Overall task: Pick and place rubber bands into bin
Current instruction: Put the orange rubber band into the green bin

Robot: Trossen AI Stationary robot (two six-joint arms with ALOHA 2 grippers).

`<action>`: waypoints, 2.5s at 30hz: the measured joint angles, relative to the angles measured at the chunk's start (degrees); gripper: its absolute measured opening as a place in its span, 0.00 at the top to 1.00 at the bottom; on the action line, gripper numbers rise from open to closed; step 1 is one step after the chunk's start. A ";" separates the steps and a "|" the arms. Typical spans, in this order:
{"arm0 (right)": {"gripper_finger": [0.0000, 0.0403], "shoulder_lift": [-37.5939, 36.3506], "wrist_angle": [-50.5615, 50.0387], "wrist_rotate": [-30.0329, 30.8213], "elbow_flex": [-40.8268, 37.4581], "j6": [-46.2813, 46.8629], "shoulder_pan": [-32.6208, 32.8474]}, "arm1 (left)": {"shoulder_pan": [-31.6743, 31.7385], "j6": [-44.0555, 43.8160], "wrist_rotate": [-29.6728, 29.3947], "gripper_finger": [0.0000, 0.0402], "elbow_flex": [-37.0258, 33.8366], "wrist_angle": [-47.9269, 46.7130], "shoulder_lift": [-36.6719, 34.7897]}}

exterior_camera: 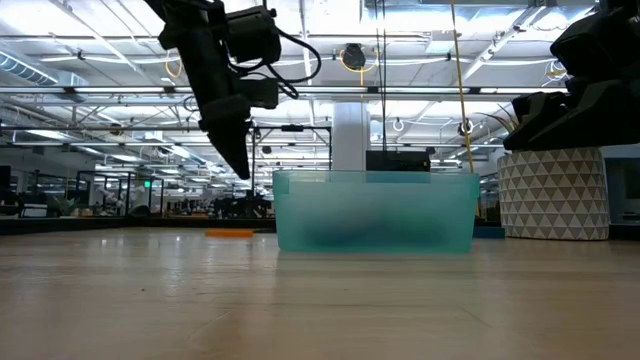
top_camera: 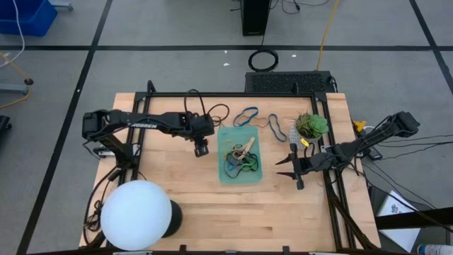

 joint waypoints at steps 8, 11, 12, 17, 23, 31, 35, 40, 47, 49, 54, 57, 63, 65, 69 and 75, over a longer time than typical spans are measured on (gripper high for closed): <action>0.61 0.01 -0.11 0.00 0.00 0.00 0.02 | -0.60 -1.13 -1.26 0.60 -3.57 1.56 0.00; 0.61 0.01 -0.11 0.00 0.00 0.00 0.00 | -0.58 -1.24 -0.80 0.60 -6.94 4.91 0.07; 0.61 0.01 -0.11 0.00 0.00 0.00 0.00 | -0.60 -1.26 -0.46 0.60 -7.96 6.26 0.07; 0.61 -0.01 -0.11 0.00 0.00 0.00 0.01 | -0.60 -0.07 0.33 0.60 -11.84 11.32 0.07; 0.61 0.00 -0.11 0.00 0.00 0.00 0.00 | -0.60 2.17 1.03 0.60 -14.51 15.92 0.07; 0.61 -0.01 -0.11 0.00 0.00 0.00 0.01 | -0.39 2.25 0.81 0.60 -16.58 17.94 0.07; 0.61 0.00 -0.11 0.00 0.00 0.00 0.00 | 0.17 3.10 0.77 0.60 -16.65 18.28 0.07; 0.61 -0.01 -0.12 0.00 0.00 0.00 0.00 | 0.96 3.25 0.84 0.60 -16.65 19.03 2.67; 0.61 0.01 -0.11 0.00 0.00 0.00 0.02 | 2.08 2.83 2.33 0.61 -16.23 20.63 6.65; 0.61 -0.01 -0.14 0.00 0.00 0.00 0.00 | 2.33 2.81 2.81 0.64 -16.26 20.82 6.72; 0.61 -0.01 -0.15 0.02 0.00 0.00 0.02 | 2.33 3.54 2.98 0.78 -16.31 20.99 6.90; 0.61 -0.01 -0.13 0.02 0.00 0.00 0.01 | 2.21 4.39 2.12 0.88 -16.39 21.84 7.00; 0.61 -0.01 -0.13 0.02 0.00 0.00 0.00 | 2.15 6.49 0.45 0.98 -16.57 24.87 7.15; 0.61 0.00 -0.14 0.02 0.00 -0.02 0.00 | 2.04 7.36 -0.02 0.96 -16.57 25.01 7.21; 0.61 -0.01 -0.13 0.02 0.00 0.00 0.00 | 2.04 6.89 -0.26 0.99 -16.57 24.99 7.02; 0.61 -0.01 -0.15 0.02 0.00 -0.08 0.00 | 1.92 4.68 0.19 0.99 -16.35 22.51 3.48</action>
